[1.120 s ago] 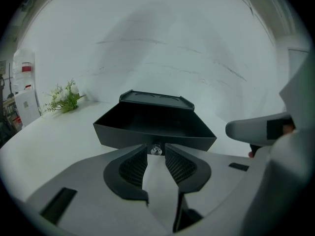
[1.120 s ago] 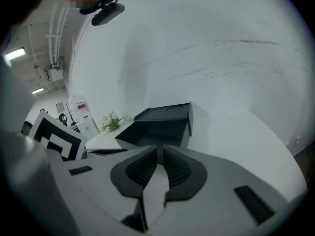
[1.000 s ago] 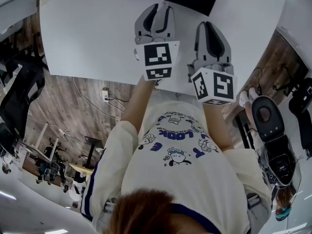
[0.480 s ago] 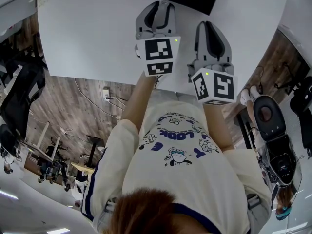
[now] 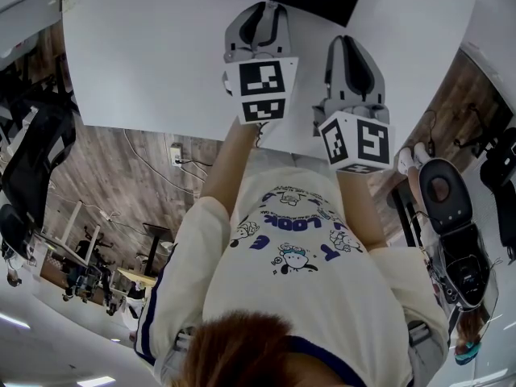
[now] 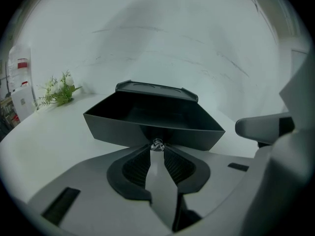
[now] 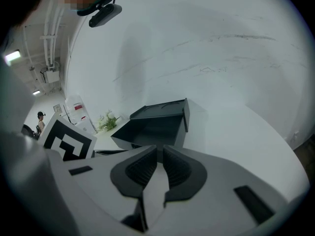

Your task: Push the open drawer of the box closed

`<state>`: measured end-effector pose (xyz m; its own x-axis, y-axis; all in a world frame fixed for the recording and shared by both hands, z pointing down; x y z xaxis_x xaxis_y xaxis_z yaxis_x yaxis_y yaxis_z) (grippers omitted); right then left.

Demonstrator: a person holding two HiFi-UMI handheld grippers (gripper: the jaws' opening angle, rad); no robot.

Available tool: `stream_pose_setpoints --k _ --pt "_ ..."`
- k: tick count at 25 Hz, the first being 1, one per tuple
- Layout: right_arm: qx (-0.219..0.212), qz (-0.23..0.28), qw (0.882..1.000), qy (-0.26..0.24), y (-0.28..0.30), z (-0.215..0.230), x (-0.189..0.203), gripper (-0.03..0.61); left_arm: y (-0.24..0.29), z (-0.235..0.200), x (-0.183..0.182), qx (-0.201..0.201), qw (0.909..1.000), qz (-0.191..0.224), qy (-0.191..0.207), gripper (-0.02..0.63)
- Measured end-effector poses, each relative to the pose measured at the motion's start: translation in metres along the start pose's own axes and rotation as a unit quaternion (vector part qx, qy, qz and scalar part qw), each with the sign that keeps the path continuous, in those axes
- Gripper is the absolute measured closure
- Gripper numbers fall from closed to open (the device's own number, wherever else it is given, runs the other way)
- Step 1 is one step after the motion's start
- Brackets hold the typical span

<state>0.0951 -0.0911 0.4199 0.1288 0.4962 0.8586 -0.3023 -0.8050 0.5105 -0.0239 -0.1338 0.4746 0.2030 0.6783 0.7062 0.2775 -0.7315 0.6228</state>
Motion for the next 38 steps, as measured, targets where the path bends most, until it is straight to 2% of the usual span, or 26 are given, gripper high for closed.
stream_pose_setpoints --k 15,38 --pt "0.014 0.001 1.000 -0.005 0.000 -0.002 -0.004 0.535 -0.006 -0.007 -0.005 0.000 1.0000 -0.006 -0.004 0.532" --pt "0.019 -0.003 1.000 -0.005 0.007 0.008 -0.004 0.534 0.008 0.005 -0.016 0.004 0.9999 -0.012 -0.008 0.532"
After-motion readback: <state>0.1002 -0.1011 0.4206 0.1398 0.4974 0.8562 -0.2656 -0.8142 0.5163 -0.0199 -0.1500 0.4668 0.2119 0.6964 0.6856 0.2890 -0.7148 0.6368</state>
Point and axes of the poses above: the fingertips, and each gripper's own axes: y forward along the fingers, z to its right, x out of its underside, the point moved 2 cm from there along -y, backward along the fingers, and after that the axes turned 15 degrees about -y, right-handed, at the moved point
